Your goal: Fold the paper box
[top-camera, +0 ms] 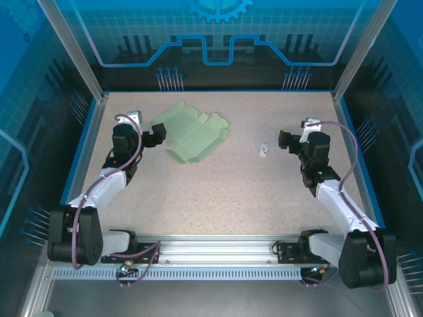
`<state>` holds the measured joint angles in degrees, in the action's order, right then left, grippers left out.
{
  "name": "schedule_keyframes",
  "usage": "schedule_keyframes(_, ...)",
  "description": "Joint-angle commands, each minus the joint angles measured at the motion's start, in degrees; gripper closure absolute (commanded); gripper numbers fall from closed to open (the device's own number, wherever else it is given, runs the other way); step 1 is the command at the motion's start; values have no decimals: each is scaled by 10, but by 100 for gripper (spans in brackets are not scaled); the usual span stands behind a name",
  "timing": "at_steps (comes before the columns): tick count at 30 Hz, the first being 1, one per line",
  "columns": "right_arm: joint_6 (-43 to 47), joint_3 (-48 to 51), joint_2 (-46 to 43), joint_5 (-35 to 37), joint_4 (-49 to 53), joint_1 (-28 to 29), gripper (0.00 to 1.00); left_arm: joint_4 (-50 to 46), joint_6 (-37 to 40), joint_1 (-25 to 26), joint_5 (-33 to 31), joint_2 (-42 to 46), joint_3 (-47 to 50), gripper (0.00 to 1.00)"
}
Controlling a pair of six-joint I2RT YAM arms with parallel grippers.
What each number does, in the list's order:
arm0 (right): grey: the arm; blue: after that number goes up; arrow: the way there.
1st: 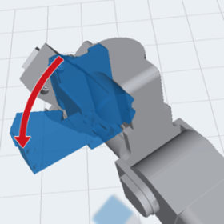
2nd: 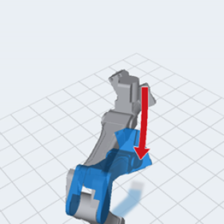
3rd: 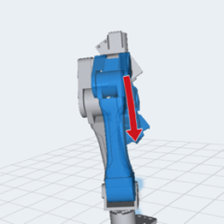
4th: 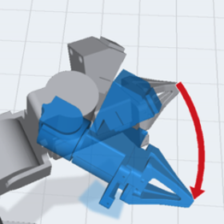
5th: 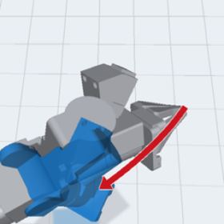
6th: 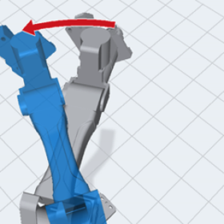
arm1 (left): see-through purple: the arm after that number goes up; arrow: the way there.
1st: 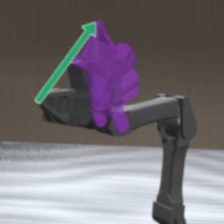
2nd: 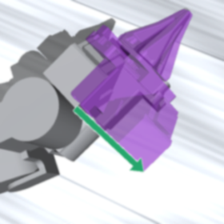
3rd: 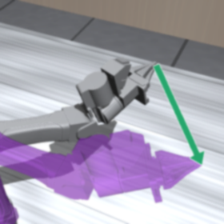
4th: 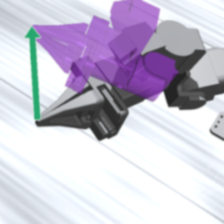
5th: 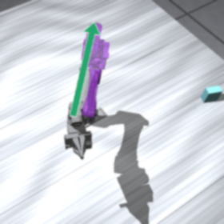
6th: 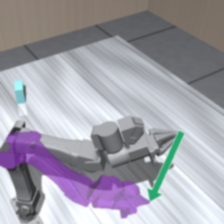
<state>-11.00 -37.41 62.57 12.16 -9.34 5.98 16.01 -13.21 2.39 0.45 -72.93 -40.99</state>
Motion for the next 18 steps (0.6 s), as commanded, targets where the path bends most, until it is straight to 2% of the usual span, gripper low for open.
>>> schedule_keyframes(1,-20,-57,26,11,143,96,4,-130,-110,38,48,-14,-18,3)
schedule_keyframes(4,-45,-124,91,-3,195,186,6,-183,-130,54,37,-41,-29,7)
schedule_keyframes(9,-125,-245,254,-36,232,265,15,-202,-129,54,38,-83,-41,8)
schedule_keyframes(12,-174,-300,339,-54,219,283,23,-189,-135,55,56,-107,-54,8)
schedule_keyframes(18,-265,-344,445,-71,171,274,33,-181,-131,62,62,-116,-63,8)
